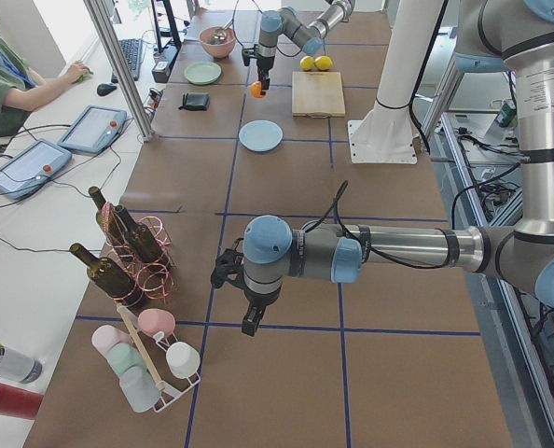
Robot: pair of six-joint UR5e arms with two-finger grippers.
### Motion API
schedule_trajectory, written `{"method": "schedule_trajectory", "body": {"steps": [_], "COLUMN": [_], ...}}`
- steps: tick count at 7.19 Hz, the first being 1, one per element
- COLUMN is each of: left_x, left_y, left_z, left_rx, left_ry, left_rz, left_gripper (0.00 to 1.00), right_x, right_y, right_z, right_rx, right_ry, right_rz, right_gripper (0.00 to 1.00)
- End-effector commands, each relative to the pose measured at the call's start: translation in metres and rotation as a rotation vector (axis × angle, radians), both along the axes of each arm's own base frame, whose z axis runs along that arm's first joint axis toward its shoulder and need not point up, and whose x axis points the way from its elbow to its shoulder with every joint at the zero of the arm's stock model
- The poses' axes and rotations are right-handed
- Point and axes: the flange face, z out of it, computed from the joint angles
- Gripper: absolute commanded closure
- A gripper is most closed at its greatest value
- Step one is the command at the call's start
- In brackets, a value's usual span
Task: Pick orange to plate
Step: 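Carry the orange with the right gripper onto the white plate and release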
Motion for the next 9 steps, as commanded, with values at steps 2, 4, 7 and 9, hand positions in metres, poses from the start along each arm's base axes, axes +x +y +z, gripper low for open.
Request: {"method": "schedule_trajectory", "body": {"steps": [2,4,7,9], "left_x": [0.0,0.0,0.0,0.0], "left_y": [0.0,0.0,0.0,0.008], "left_z": [-0.003,-0.005,-0.006,0.0], "left_rx": [0.005,0.009,0.01,-0.004], "left_ry": [0.001,0.001,0.001,0.002], "left_rz": [-0.002,-0.002,-0.002,-0.002], "left_gripper": [0.0,0.0,0.0,0.0], "right_x": [-0.15,-0.179,-0.187,-0.155], "right_y": [0.006,0.024,0.024,0.002], "right_z": [-0.111,-0.096,-0.096,-0.11], "right_rx": [-0.075,-0.069,-0.049,-0.04], "right_ry": [0.016,0.03,0.007,-0.026], "right_rz": [0.097,0.085,0.09,0.093], "right_gripper": [0.85,0.5,0.01,0.0]}}
